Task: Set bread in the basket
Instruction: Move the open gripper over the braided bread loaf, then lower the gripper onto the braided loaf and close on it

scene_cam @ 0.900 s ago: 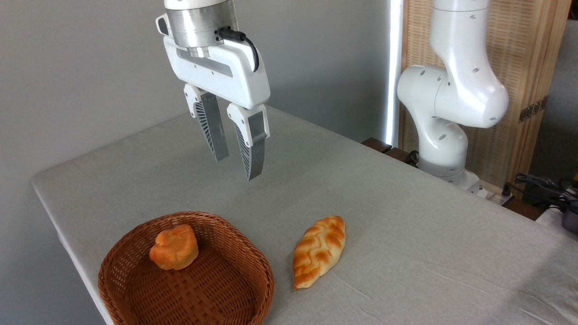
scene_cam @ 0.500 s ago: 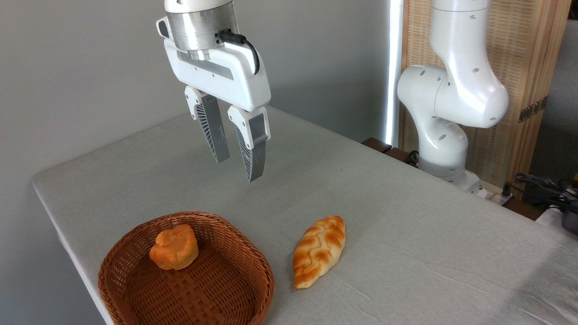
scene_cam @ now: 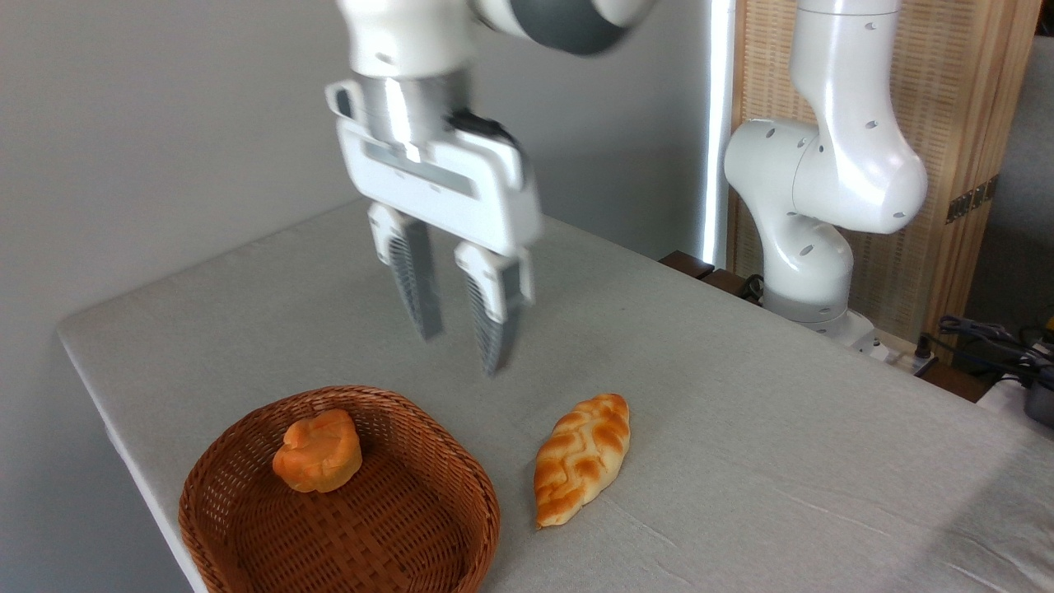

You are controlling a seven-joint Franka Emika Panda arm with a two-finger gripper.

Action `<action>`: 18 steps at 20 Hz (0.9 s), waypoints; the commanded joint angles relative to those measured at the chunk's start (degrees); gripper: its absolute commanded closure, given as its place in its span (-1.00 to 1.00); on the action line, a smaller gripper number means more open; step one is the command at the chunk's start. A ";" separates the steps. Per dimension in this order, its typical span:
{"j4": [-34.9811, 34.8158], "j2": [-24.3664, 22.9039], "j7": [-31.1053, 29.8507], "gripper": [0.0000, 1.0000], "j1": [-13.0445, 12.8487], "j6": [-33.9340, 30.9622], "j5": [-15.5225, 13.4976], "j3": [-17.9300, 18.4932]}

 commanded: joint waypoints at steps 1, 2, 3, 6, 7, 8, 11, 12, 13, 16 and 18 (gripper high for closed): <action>-14.96 -10.43 -0.23 -1.00 0.02 5.72 -0.17 4.07; -16.98 -11.31 -0.41 -1.00 0.11 5.98 -0.34 4.86; -19.17 -12.36 -0.32 -1.00 0.19 6.51 -0.35 5.22; -23.93 -12.90 -1.37 -1.00 0.19 9.92 -0.52 5.39; -25.25 -12.82 -2.51 -1.00 0.02 11.51 -0.70 5.31; -26.39 -12.82 -2.87 -1.00 -0.24 13.26 -0.70 5.31; -28.86 -12.29 -2.96 -1.00 -0.33 17.57 -0.70 5.31; -29.39 -11.85 -2.87 -1.00 -0.33 18.46 -0.70 5.31; -29.91 -11.59 -2.87 -1.00 -0.42 19.42 -0.70 5.31; -30.62 -10.79 -2.52 -1.00 -0.42 20.49 -0.26 5.39; -30.62 -10.36 -2.52 -1.00 -0.42 20.57 -0.26 5.40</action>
